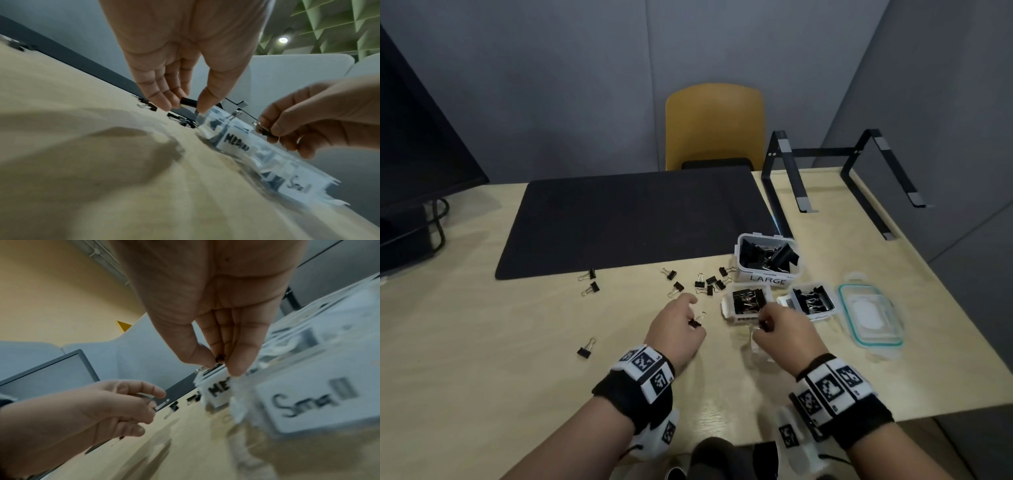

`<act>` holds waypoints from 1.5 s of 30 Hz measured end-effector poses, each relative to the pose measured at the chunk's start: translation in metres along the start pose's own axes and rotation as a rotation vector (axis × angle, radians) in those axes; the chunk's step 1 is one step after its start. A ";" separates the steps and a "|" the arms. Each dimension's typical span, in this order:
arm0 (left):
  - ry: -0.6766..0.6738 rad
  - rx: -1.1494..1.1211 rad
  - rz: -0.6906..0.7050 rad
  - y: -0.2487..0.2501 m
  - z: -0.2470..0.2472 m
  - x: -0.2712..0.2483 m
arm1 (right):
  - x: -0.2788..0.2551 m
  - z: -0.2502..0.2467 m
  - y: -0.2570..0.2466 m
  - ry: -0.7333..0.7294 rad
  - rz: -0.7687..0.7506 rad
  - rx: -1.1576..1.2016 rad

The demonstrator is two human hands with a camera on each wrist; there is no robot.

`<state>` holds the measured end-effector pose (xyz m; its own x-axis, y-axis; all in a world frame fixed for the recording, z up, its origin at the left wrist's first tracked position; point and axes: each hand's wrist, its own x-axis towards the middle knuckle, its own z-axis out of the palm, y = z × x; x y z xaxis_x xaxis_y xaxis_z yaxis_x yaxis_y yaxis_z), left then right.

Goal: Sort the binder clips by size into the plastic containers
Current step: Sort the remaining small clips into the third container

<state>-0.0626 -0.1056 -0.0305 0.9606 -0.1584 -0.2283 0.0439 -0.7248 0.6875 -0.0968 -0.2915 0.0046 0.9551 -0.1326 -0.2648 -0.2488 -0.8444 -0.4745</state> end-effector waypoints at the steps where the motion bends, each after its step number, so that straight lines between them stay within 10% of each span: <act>1: -0.004 -0.006 0.024 0.004 0.003 -0.002 | -0.001 -0.004 0.007 0.018 0.022 -0.005; 17: -0.144 -0.044 0.392 0.066 0.050 -0.008 | 0.006 -0.034 0.043 0.086 0.054 0.071; 28: 0.191 0.061 0.087 -0.001 0.003 0.029 | 0.024 -0.024 -0.021 0.017 -0.198 0.062; 45: 0.024 0.200 -0.006 -0.036 -0.012 0.067 | 0.066 0.060 -0.085 -0.197 -0.076 -0.328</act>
<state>0.0039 -0.0821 -0.0624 0.9668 -0.1399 -0.2140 -0.0039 -0.8449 0.5349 -0.0225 -0.1971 -0.0226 0.9119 0.0121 -0.4103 -0.0834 -0.9733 -0.2140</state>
